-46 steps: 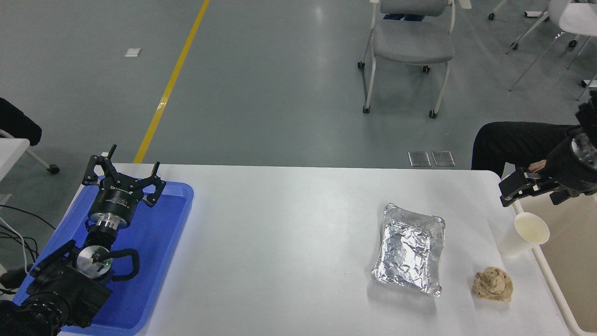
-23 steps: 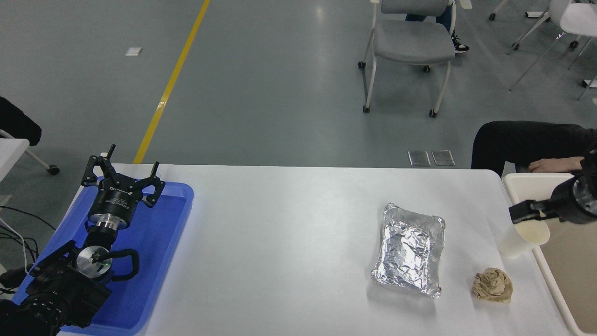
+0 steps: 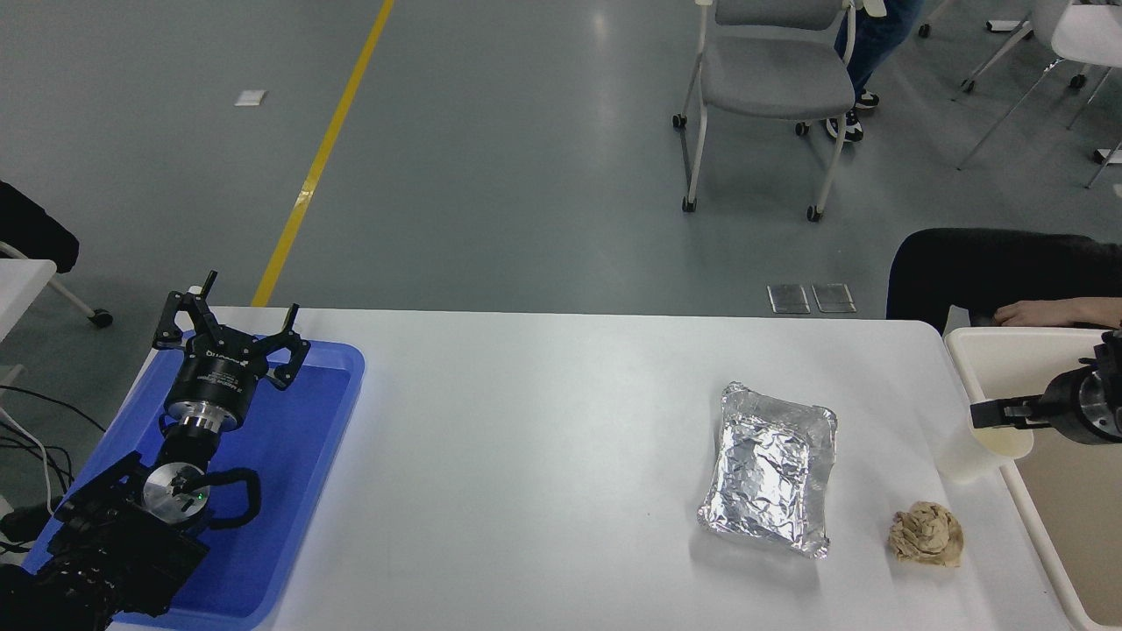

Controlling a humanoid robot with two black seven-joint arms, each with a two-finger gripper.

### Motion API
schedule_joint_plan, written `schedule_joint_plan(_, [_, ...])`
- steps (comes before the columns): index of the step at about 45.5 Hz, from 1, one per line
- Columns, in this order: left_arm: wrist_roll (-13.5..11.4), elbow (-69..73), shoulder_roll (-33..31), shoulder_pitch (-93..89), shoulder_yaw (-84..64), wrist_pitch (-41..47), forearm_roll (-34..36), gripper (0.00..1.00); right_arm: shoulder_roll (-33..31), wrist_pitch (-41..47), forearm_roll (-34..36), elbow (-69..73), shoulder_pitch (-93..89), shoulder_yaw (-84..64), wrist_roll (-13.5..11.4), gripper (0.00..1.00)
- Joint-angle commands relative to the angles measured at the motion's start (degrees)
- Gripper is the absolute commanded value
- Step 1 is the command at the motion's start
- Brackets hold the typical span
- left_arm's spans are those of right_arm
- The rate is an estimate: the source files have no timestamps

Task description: Pick up paper cup place in dustbin

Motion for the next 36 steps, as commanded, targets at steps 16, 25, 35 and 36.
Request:
schedule_joint_plan(16, [-0.01, -0.07, 0.01, 0.00, -0.01, 0.00, 0.00, 1.00, 2.02, -0.70, -0.03, -4.66, -5.07, 3.98, -0.75, 0.67])
schedule_joint_plan(25, [-0.01, 0.11, 0.01, 0.00, -0.01, 0.00, 0.00, 1.00, 2.02, -0.62, -0.03, -5.01, -5.42, 3.90, -0.84, 0.43])
schedule_joint_plan(35, [-0.01, -0.07, 0.01, 0.00, -0.01, 0.00, 0.00, 1.00, 2.02, -0.53, -0.03, -4.75, -5.60, 3.90, -0.58, 0.00])
schedule_joint_plan(36, [-0.01, 0.11, 0.01, 0.00, 0.08, 0.00, 0.00, 1.00, 2.02, -0.53, -0.03, -4.75, -5.60, 3.90, -0.58, 0.00])
